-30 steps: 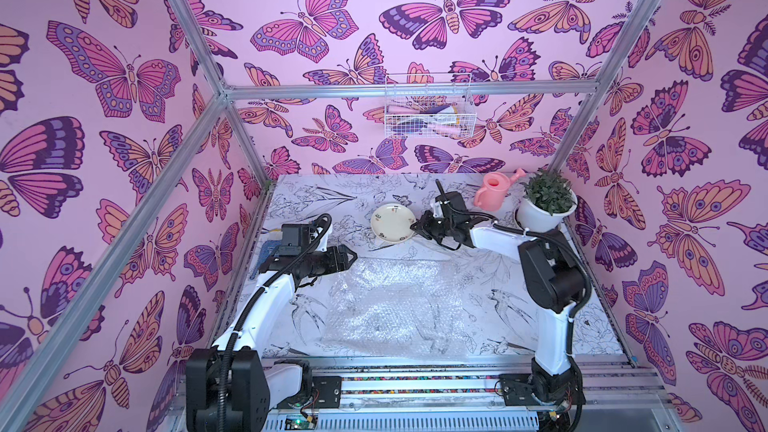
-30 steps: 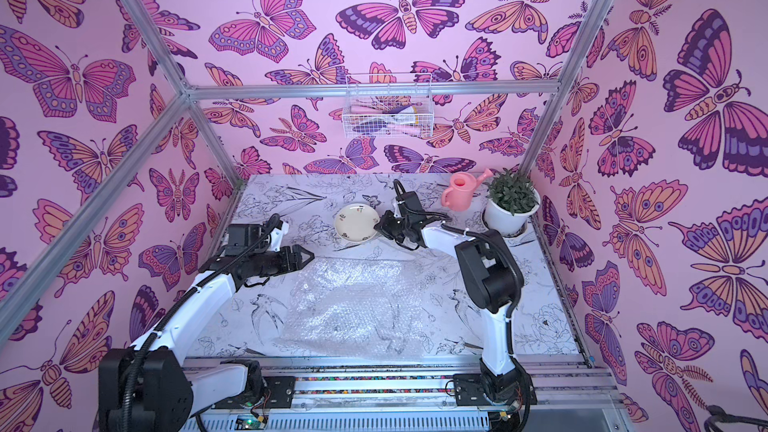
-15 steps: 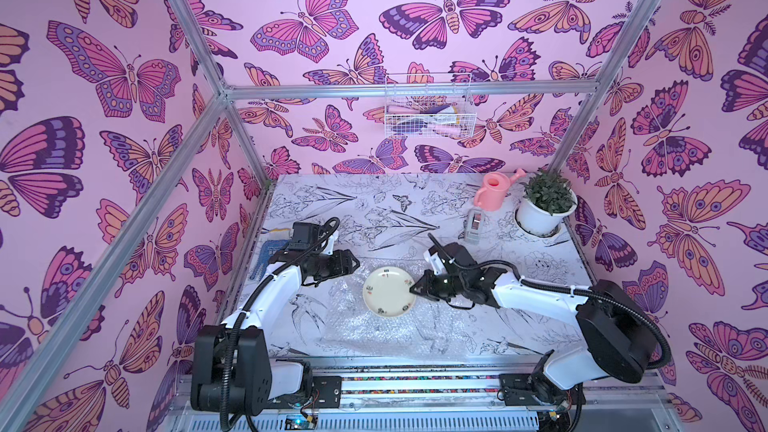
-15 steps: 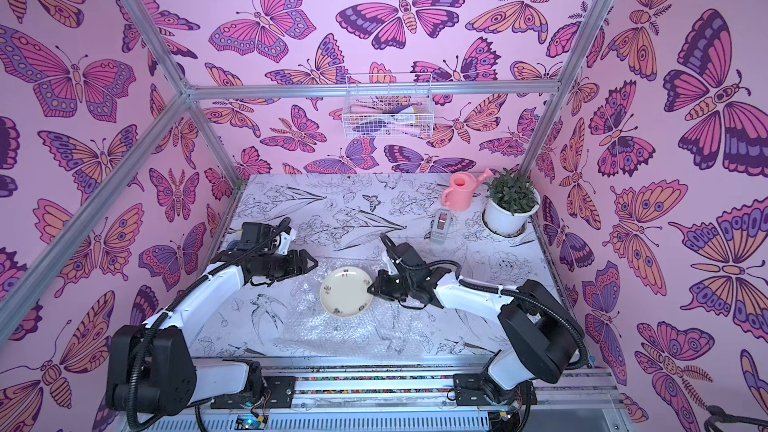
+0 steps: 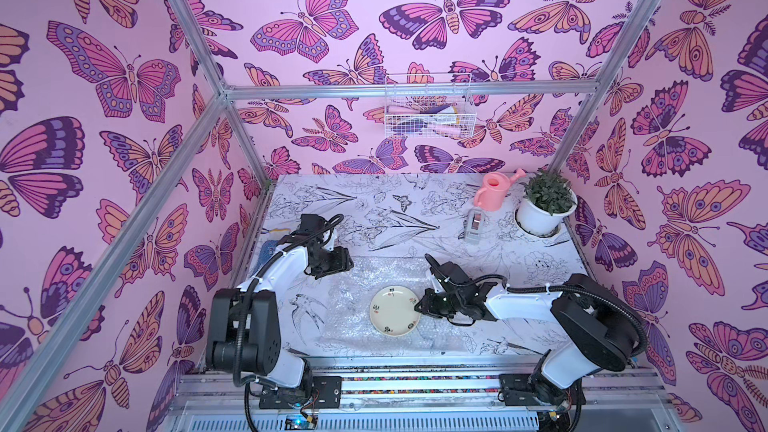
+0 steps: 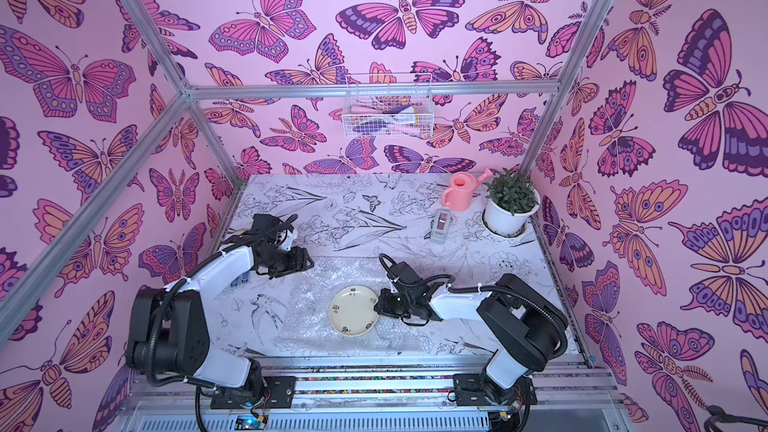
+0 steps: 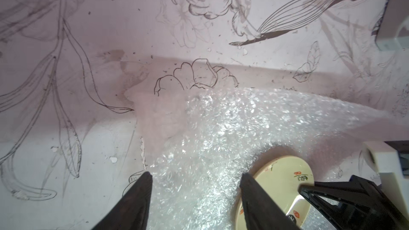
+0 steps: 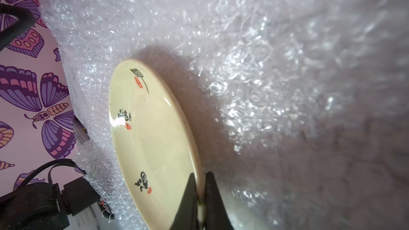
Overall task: Wrap dinner plates in bubble wrap
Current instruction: Adjust the bubble wrap at the center of the board.
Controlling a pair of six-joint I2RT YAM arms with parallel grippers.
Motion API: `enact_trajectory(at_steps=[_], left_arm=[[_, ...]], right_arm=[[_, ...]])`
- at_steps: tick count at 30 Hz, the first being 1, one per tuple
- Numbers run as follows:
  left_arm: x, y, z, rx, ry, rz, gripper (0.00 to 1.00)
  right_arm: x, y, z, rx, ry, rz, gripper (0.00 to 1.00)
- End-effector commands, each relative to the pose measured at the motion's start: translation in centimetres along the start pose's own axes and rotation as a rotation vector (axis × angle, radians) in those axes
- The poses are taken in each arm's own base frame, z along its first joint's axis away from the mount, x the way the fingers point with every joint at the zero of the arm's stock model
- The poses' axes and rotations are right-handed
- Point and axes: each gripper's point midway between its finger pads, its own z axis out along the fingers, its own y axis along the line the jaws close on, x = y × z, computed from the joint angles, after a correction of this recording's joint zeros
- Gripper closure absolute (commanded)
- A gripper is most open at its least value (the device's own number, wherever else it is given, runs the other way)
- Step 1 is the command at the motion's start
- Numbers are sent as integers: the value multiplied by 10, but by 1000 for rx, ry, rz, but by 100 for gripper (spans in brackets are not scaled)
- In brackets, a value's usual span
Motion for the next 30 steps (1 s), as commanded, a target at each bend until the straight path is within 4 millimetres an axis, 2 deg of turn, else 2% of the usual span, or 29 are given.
enact_trajectory(at_steps=[1,4,9,11,14,16,18,21,22,23,25,28,30], left_arm=[[2,-1,11,5,52,-24,46],[-2,-3,20,14,72,-36,55],[-14,0,28,-25,64,-23,55],[-19,-3,23,-39,44,-10,55],[-24,-28,7,-16,-13,40,57],[-13,-53,0,29,-15,80,57],[3,-67,-2,59,-1,82,59],[27,-68,4,63,33,67,63],[35,-66,6,64,47,60,65],[40,-62,8,60,57,54,66],[51,-56,13,50,77,46,72],[65,-50,21,48,117,27,80],[74,-45,26,38,131,13,82]], right_arm=[[7,-50,6,221,21,3,100],[0,-57,5,235,18,12,100],[-18,-68,-3,265,0,30,100],[-24,-75,-8,284,-7,45,100],[-31,-77,-12,279,-17,52,100],[-36,-64,-13,223,-12,28,100],[-41,-36,-16,105,-20,5,100],[-50,2,-30,-18,-41,-10,100],[-57,15,-40,-51,-68,-23,100],[-60,21,-44,-61,-77,-25,100],[-63,27,-46,-71,-79,-33,100],[-60,25,-37,-77,-52,-26,100],[-51,11,-22,-58,-16,-4,100]])
